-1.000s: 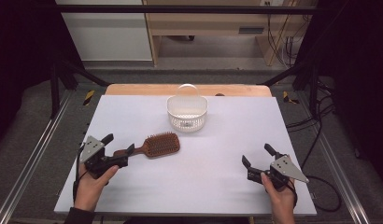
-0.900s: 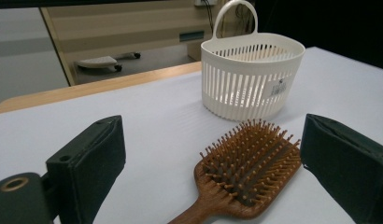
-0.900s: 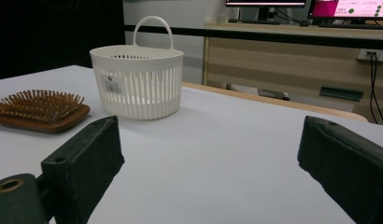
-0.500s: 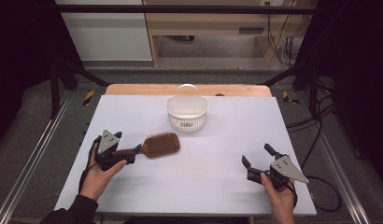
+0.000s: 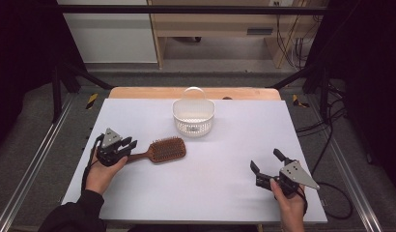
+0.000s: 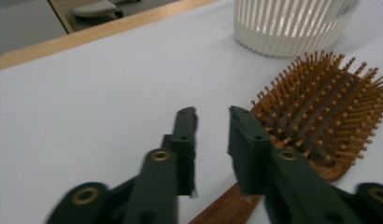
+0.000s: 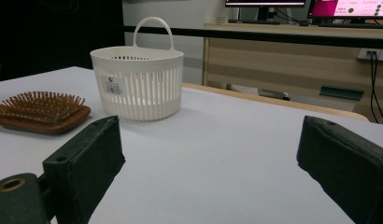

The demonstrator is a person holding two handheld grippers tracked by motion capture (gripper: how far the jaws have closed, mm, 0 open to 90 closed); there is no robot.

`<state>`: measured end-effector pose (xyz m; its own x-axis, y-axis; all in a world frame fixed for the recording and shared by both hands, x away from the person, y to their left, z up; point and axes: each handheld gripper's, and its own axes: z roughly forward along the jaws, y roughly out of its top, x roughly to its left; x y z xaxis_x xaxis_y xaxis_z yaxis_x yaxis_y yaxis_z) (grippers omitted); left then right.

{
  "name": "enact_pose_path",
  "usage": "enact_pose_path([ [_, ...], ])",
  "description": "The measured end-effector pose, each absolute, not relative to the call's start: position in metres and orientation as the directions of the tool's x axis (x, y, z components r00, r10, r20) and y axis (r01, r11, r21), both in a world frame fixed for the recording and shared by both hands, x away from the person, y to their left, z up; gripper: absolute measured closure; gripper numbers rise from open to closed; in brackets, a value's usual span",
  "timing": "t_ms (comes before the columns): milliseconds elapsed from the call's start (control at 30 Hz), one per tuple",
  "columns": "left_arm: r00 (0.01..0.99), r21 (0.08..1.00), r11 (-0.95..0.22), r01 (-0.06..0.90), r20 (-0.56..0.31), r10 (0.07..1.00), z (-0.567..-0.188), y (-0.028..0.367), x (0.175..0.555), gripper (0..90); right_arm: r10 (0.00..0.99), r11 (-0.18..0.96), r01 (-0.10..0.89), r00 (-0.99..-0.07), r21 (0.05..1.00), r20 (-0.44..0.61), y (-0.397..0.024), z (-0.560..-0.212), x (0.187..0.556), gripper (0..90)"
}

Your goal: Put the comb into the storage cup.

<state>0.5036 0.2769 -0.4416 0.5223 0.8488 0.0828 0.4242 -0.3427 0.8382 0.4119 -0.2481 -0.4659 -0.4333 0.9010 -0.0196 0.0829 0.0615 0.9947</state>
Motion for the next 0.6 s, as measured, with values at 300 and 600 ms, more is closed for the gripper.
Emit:
enact_pose_path([
  [300,0.541,0.771,-0.404,0.492,0.093,0.836,-0.445,0.274,0.522,89.9,0.901,0.060,0.082,-0.433,0.995,-0.018,-0.249,-0.466,0.412,7.4],
  [600,0.537,0.743,-0.418,0.523,0.094,0.839,-0.453,0.271,0.532,89.8,0.900,0.059,0.084,-0.435,0.995,-0.016,-0.248,-0.466,0.412,7.4],
])
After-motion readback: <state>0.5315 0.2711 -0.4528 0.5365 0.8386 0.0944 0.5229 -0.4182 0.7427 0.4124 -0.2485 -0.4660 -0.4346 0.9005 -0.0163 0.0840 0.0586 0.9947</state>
